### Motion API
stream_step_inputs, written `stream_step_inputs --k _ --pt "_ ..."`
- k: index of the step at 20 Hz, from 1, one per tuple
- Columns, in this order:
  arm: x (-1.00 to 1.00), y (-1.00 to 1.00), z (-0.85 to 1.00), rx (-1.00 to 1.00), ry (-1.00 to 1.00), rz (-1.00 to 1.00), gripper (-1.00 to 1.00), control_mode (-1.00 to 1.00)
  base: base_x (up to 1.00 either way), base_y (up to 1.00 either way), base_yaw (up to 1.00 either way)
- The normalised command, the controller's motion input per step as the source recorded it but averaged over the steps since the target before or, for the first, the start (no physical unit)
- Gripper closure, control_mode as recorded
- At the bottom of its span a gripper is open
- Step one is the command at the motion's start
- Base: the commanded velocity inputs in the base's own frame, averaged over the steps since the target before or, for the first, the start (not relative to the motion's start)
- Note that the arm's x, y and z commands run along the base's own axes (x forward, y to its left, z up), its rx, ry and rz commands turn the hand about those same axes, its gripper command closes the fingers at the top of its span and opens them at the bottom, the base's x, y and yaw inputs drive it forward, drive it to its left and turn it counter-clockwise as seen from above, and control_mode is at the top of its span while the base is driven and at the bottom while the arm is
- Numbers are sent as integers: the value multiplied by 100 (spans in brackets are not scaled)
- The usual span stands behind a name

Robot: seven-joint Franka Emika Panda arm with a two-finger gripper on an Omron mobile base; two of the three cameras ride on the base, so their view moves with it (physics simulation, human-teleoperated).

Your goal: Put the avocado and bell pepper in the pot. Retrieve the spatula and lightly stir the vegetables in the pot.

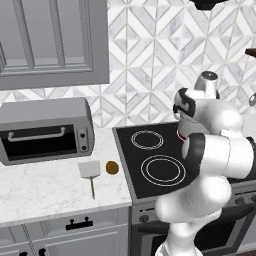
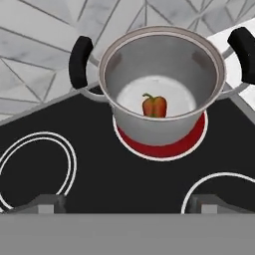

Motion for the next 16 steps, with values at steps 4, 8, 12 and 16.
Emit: stream_step_inputs --k 4,8,12,16 --pt "-92 100 0 -3 7 14 -100 -100 0 0 0" --pt "-72 100 0 -2 13 17 -100 -100 0 0 0" --pt "-59 100 0 -2 16 18 -100 -100 0 0 0" --pt "-51 100 0 -2 16 18 -100 -100 0 0 0"
